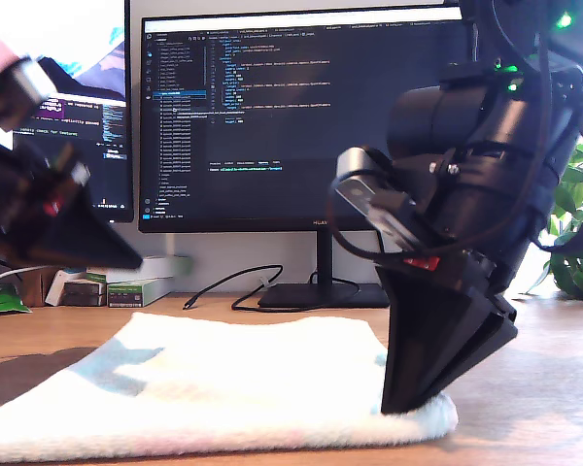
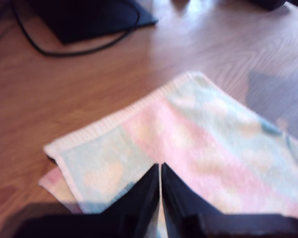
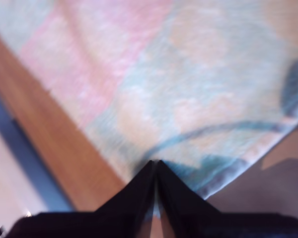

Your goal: Fold the tea towel to a neat square and place it to the right

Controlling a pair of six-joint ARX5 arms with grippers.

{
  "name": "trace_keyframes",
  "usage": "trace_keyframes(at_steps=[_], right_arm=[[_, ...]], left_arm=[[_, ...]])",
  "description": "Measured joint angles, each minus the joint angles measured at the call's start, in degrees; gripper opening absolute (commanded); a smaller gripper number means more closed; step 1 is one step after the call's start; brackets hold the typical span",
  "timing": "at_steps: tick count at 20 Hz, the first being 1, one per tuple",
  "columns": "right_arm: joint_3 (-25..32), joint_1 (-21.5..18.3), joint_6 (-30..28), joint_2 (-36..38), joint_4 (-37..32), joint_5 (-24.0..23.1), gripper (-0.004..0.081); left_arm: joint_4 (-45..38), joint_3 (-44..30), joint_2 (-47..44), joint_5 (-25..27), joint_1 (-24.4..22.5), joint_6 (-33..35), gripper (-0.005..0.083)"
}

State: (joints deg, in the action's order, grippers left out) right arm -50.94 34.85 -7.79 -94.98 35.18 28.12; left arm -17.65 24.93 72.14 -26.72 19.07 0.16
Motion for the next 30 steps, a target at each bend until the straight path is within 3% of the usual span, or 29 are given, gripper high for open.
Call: trace_keyframes(at_steps=[5, 11, 16, 20, 24, 26, 28, 29, 30], right_arm=[[0.2, 0.9, -1.1, 3.8, -1.9, -0.7, -0.0012], [0.2, 0.9, -6.3, 19.3, -4.3, -8.5, -0.0012], [0.2, 0.9, -12.5, 26.3, -4.2, -13.6, -0.0012], [0.3, 1.7, -20.2, 29.6, 2.4, -13.7, -0.0012], [0.3, 5.2, -28.4, 34.2, 8.3, -15.5, -0.0012], [0.3, 6.3, -31.2, 35.2, 9.9, -15.9, -0.0012], [0.3, 6.7, -32.9, 34.5, 10.0, -15.9, -0.0003], [0.3, 7.0, -33.8, 33.9, 10.1, -15.2, 0.0048], [0.3, 7.0, -34.1, 33.4, 10.6, -14.9, 0.0151]], left_arm=[[4.0, 0.0, -4.4, 0.0, 0.0, 0.1, -0.0021], [11.8, 0.1, -15.0, -2.6, 0.9, 4.2, -0.0021], [19.0, 0.1, -23.4, -2.6, 5.1, 6.4, -0.0021], [27.8, 0.3, -28.0, -1.5, 10.2, 8.9, -0.0021], [36.2, 2.1, -30.4, 3.8, 17.2, 11.3, -0.0020], [42.1, 4.8, -30.3, 7.2, 20.9, 14.7, 0.0032], [47.3, 6.2, -30.3, 11.9, 24.1, 18.3, 0.0145], [49.8, 6.3, -30.2, 14.1, 25.2, 20.1, 0.0225], [52.5, 6.3, -29.9, 15.6, 26.1, 22.7, 0.0301]])
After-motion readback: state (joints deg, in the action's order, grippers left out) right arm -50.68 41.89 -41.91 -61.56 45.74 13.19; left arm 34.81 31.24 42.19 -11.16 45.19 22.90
